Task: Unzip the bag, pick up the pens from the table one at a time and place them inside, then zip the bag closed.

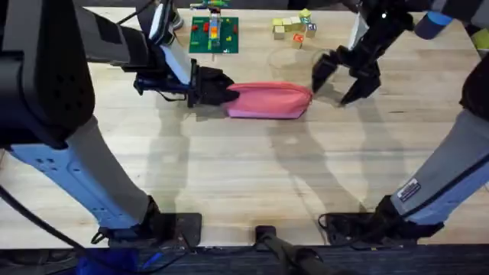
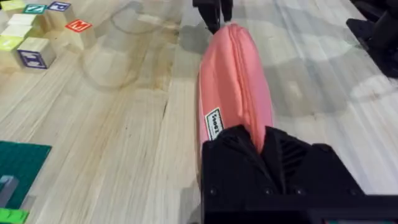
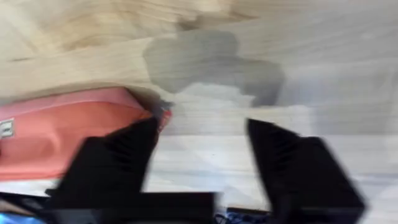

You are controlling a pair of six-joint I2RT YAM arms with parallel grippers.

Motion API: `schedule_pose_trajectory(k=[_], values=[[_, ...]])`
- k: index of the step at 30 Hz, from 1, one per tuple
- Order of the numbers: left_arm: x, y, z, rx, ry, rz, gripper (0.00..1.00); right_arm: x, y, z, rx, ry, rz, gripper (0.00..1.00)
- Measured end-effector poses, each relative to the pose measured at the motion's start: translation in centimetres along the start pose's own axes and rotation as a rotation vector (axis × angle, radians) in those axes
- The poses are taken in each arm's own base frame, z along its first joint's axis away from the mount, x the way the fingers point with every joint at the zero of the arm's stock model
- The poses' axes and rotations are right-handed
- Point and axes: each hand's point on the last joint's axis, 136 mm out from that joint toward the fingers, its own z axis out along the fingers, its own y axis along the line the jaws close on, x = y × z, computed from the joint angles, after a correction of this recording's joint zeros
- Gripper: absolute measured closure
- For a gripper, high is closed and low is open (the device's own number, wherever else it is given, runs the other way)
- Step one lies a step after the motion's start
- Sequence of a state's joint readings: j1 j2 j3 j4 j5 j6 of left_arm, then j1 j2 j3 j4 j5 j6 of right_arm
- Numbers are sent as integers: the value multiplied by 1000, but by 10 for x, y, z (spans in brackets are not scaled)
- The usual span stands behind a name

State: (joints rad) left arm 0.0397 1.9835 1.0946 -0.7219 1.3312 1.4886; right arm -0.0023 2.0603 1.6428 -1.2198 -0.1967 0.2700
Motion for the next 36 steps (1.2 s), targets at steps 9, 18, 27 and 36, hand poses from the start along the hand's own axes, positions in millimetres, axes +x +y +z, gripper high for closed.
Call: schedule_pose_trajectory(k=[9,18,27,36], values=[[0,1,-1,-4,-1,-2,959,10,64,-78,-42,-249,-303,6],[0,3,-2,-11,-2,14,364,45,105,-114,-58,-354,-552,6],[1,1,-6,-13,-2,-29,6,47,108,-110,-49,-341,-582,6],[-34,-8,-63,-138,116,-91,4,63,80,-103,65,-251,-554,6]])
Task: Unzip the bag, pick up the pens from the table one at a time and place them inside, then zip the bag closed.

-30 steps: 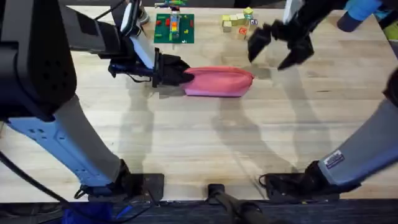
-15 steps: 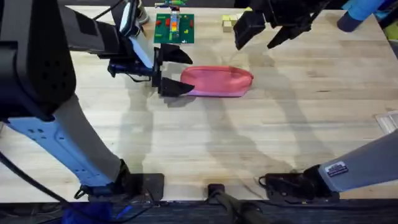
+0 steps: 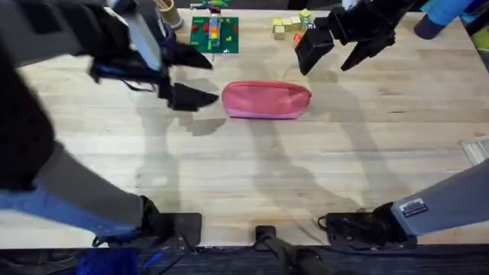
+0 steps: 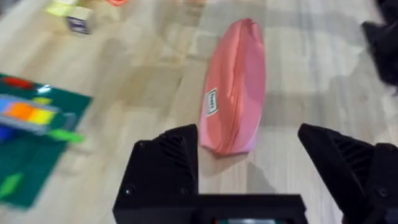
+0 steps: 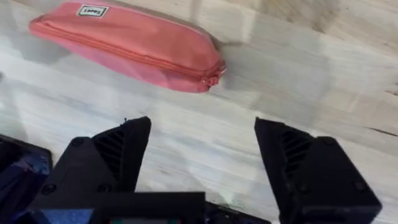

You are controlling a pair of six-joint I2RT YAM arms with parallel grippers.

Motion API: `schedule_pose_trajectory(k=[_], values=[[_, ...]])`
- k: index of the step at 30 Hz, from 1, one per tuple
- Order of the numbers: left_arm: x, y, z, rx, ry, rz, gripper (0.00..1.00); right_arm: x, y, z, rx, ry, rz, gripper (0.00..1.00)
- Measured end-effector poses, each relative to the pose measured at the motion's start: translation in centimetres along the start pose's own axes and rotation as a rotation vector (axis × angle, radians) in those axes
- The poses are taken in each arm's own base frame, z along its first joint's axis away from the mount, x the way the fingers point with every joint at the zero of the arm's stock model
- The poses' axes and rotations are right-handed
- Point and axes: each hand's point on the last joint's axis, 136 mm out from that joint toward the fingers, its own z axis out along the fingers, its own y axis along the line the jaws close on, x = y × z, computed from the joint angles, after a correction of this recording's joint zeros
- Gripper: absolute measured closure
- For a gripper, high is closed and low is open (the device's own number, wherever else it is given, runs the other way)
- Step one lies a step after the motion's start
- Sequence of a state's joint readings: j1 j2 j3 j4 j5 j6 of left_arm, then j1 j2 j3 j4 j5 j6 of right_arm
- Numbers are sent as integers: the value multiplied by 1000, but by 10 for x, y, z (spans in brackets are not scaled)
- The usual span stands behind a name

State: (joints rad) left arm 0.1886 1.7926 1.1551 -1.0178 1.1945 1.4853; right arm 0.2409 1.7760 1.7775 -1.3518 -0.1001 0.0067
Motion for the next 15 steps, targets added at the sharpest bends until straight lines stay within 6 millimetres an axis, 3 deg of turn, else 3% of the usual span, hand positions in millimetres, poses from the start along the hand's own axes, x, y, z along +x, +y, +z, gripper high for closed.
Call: schedule_pose_trajectory(k=[8,15], values=[[-42,5,-62,-247,200,58,5,0,-2,-3,12,-10,-13,5],[-70,-6,-99,-467,312,-13,7,7,-10,-42,90,-120,-33,5]])
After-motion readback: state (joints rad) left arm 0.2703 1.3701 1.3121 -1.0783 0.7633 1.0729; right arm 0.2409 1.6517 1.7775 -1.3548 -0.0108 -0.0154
